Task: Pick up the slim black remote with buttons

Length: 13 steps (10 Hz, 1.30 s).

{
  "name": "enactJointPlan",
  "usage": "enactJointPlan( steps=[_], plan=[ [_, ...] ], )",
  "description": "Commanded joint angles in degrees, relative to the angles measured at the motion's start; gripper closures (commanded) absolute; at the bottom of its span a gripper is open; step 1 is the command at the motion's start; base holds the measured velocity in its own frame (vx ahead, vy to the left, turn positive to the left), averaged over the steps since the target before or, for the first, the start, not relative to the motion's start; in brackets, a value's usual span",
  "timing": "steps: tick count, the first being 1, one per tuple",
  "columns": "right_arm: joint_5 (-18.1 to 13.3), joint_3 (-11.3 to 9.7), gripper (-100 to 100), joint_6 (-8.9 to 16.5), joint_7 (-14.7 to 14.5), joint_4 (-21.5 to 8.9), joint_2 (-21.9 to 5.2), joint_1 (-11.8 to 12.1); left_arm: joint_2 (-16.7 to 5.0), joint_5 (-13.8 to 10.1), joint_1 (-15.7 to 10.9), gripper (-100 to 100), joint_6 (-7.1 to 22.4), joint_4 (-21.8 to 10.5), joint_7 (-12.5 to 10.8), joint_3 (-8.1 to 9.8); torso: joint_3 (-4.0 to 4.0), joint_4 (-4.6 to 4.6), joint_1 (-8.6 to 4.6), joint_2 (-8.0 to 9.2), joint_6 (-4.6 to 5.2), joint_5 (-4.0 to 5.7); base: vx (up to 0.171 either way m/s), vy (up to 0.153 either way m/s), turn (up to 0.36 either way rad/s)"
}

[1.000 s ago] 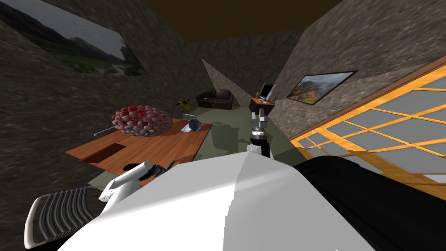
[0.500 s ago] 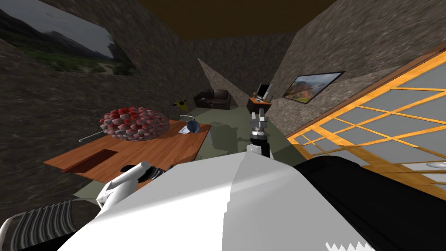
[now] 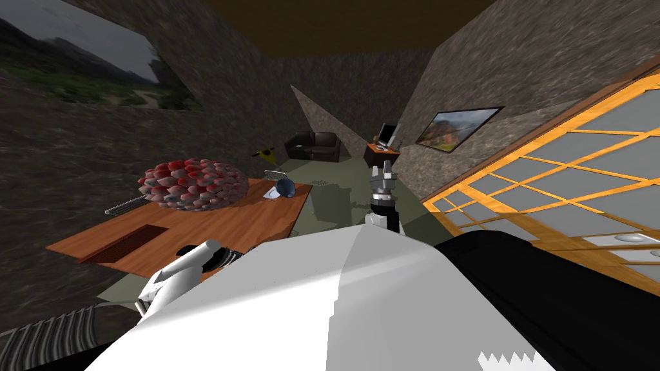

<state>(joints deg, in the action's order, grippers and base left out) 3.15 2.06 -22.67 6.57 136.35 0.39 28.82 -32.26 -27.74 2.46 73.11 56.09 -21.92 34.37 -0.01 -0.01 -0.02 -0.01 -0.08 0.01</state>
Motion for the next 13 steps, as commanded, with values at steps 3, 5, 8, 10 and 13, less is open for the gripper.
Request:
enactJointPlan(
  steps=[3, 5, 8, 10, 13],
  plan=[
    [0.0, 0.0, 0, 0.0, 0.0, 0.0, 0.0, 0.0, 1.1, 1.7, -2.1, -100, -3.5, -4.5, -3.1, -0.18, 0.21, 0.08, 0.19, 0.38, 0.04, -0.04, -0.103, 0.054, -0.218],
    [0.0, 0.0, 0, 0.0, 0.0, 0.0, 0.0, 0.0, 1.6, 2.5, -3.0, -100, -5.1, -6.5, -4.5, -0.25, 0.29, 0.11, 0.21, 0.51, 0.01, -0.05, -0.116, 0.056, -0.14],
    [0.0, 0.0, 0, 0.0, 0.0, 0.0, 0.0, 0.0, 1.6, 2.3, -2.7, 100, -4.5, -5.6, -4.3, -0.24, 0.04, -0.02, 0.19, 0.1, -0.07, -0.08, -0.014, 0.006, -0.006],
    [0.0, 0.0, 0, 0.0, 0.0, 0.0, 0.0, 0.0, 1.7, 2.2, -2.7, 100, -4.4, -5.6, -4.4, -0.23, -0.06, -0.08, 0.46, -0.05, -0.06, -0.19, -0.002, -0.003, 0.0],
    [0.0, 0.0, 0, 0.0, 0.0, 0.0, 0.0, 0.0, 1.1, 1.7, -2.1, 100, -3.5, -4.5, -3.1, -0.18, -0.08, -0.08, 0.48, -0.08, -0.05, -0.19, 0.023, -0.003, 0.069]
  ],
)
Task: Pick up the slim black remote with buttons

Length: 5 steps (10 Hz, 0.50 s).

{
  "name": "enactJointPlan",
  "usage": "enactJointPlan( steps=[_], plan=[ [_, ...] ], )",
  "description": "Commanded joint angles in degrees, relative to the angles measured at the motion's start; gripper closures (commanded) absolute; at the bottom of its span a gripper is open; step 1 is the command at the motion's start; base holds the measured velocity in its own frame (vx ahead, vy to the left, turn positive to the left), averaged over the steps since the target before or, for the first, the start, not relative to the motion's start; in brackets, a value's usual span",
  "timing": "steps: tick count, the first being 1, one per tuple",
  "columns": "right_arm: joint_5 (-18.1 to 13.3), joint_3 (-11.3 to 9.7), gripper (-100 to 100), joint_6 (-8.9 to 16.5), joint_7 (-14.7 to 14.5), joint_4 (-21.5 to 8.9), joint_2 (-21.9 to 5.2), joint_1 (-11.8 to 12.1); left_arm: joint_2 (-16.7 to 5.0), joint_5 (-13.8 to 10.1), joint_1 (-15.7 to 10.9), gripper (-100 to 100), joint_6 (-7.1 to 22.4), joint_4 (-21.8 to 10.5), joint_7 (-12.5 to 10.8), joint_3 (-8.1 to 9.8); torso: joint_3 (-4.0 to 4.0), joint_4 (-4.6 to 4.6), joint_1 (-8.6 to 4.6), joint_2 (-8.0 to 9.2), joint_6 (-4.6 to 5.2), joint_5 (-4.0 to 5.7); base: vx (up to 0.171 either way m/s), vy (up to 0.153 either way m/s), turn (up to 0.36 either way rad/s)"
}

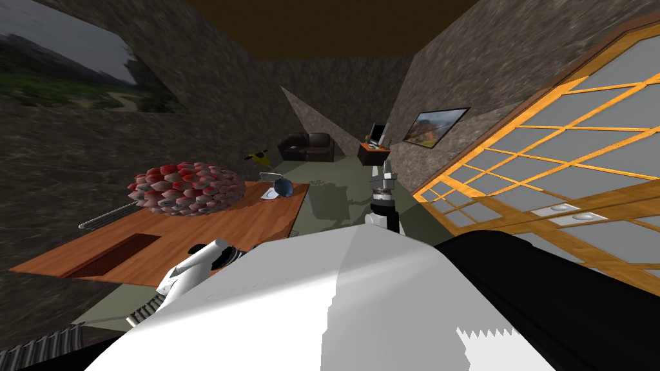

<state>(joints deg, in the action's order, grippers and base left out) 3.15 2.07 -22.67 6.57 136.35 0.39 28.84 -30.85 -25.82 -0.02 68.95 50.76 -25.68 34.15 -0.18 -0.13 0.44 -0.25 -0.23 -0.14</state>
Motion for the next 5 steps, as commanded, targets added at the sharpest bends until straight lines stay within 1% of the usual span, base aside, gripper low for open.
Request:
enactJointPlan(
  steps=[1, 3, 4, 5],
  plan=[
    [0.0, 0.0, 0, 0.0, 0.0, 0.0, 0.0, 0.0, -0.6, -0.7, 1.0, 100, 1.6, 2.1, 1.5, 0.1, 0.0, 0.0, 0.0, 0.0, 0.0, 0.0, 0.133, -0.055, 0.221],
    [0.0, 0.0, 0, 0.0, 0.0, 0.0, 0.0, 0.0, -1.2, -1.7, 2.2, 100, 3.7, 4.7, 3.3, 0.2, -0.17, -0.04, -0.29, -0.32, 0.09, 0.05, 0.135, -0.076, 0.2],
    [0.0, 0.0, 0, 0.0, 0.0, 0.0, 0.0, 0.0, -1.1, -1.3, 1.9, 100, 3.1, 4.2, 2.5, 0.18, -0.16, -0.04, -0.32, -0.29, 0.1, 0.06, 0.048, -0.037, 0.046],
    [0.0, 0.0, 0, 0.0, 0.0, 0.0, 0.0, 0.0, -1.1, -1.4, 2.0, 0, 3.4, 4.3, 2.7, 0.2, -0.07, 0.0, -0.18, -0.11, 0.16, 0.01, 0.009, -0.008, -0.007]
  ],
)
